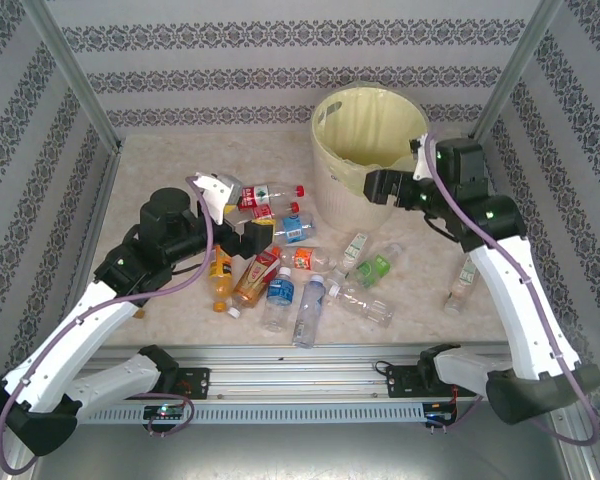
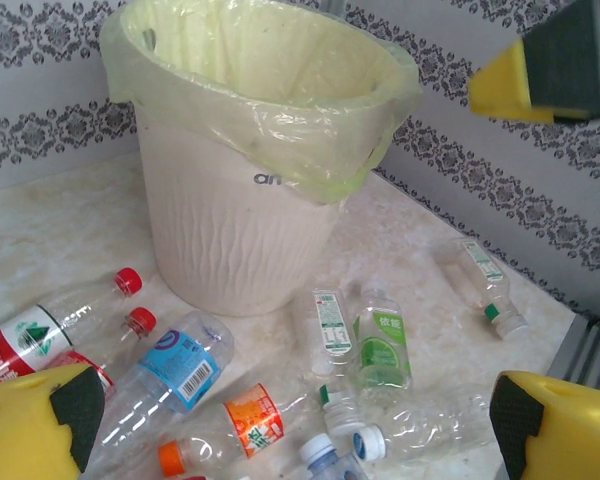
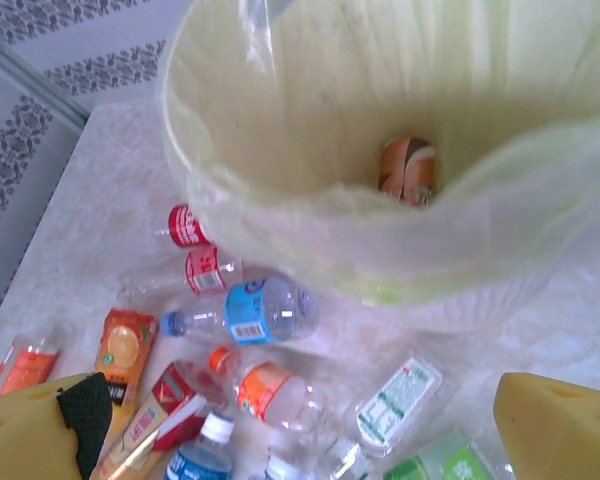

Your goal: Put the plastic bottles in the bin

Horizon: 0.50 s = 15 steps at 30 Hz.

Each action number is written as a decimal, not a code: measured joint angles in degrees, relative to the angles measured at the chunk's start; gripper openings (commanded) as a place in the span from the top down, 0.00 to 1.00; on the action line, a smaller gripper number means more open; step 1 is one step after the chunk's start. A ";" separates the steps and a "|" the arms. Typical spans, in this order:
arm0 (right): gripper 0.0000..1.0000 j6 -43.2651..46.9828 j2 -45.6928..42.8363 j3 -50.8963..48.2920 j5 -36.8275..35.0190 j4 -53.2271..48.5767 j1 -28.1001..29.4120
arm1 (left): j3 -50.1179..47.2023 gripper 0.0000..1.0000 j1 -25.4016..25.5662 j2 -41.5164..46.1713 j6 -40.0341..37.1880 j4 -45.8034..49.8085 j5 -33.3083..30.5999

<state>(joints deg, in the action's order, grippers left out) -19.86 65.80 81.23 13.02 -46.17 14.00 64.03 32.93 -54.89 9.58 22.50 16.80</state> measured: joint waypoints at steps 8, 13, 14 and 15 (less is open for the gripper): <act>0.02 -1.33 -8.24 -15.52 0.11 2.14 0.02 | 1.27 0.00 0.46 -3.50 7.39 6.88 0.11; 0.02 -4.76 -11.58 -25.46 -2.95 2.27 0.04 | -1.64 0.00 0.81 -3.91 10.71 6.71 0.07; 0.02 -5.33 -12.31 -27.21 -3.17 2.34 0.04 | -2.29 0.00 1.11 -3.87 11.10 6.62 0.00; 0.02 -5.55 -13.05 -28.79 -3.15 2.25 0.07 | -3.02 0.00 1.51 -3.76 11.45 6.32 -0.02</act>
<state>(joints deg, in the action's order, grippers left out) -25.41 52.75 52.45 9.87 -43.92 14.06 61.01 34.44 -58.65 21.04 28.82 16.78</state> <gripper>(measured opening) 0.982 0.998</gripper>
